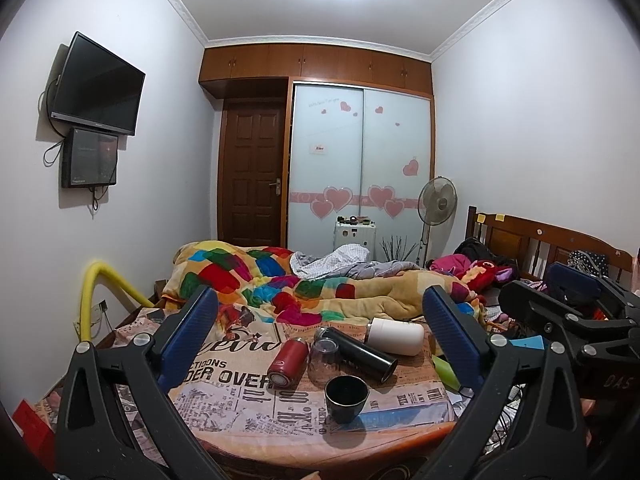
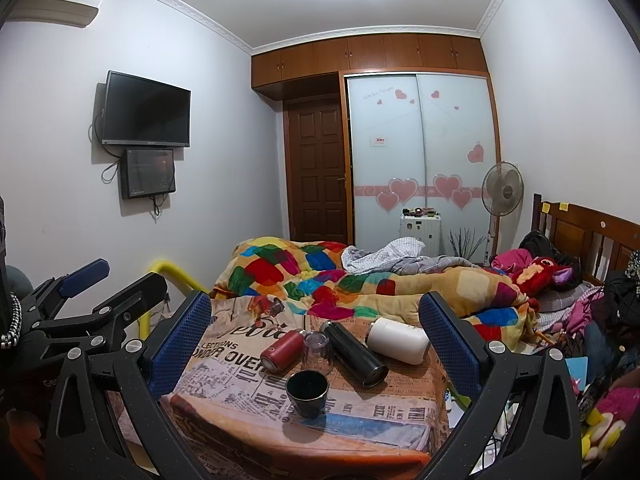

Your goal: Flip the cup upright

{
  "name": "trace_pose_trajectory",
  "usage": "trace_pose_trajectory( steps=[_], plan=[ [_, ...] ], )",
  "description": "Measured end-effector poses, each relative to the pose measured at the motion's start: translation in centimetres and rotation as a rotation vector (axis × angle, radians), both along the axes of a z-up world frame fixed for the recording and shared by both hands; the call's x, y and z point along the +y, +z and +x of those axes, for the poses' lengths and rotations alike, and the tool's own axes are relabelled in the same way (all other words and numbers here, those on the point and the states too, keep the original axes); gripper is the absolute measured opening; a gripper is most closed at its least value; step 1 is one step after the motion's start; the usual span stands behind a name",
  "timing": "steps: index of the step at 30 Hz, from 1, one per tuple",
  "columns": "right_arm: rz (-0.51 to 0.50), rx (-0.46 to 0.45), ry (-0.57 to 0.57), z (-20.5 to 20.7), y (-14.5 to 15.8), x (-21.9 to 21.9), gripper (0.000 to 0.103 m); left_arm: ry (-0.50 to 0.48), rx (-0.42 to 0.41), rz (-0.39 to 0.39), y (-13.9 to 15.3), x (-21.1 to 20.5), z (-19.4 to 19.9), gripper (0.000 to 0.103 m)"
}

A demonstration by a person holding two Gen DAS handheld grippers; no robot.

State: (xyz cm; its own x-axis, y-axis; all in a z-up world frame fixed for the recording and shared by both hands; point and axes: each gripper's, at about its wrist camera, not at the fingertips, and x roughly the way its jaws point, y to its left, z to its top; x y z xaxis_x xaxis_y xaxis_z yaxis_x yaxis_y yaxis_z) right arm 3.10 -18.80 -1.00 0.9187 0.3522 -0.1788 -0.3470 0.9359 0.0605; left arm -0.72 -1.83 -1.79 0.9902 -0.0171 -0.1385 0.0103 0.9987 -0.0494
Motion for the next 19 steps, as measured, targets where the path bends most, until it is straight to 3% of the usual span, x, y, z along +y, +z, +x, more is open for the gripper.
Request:
trace_pose_trajectory(
  steps=[19],
  plan=[
    [-0.007,0.004,0.000,0.35,-0.01,-0.22,0.103,-0.002,0.014,-0.013,-0.09,0.92,0.40,0.103]
  ],
)
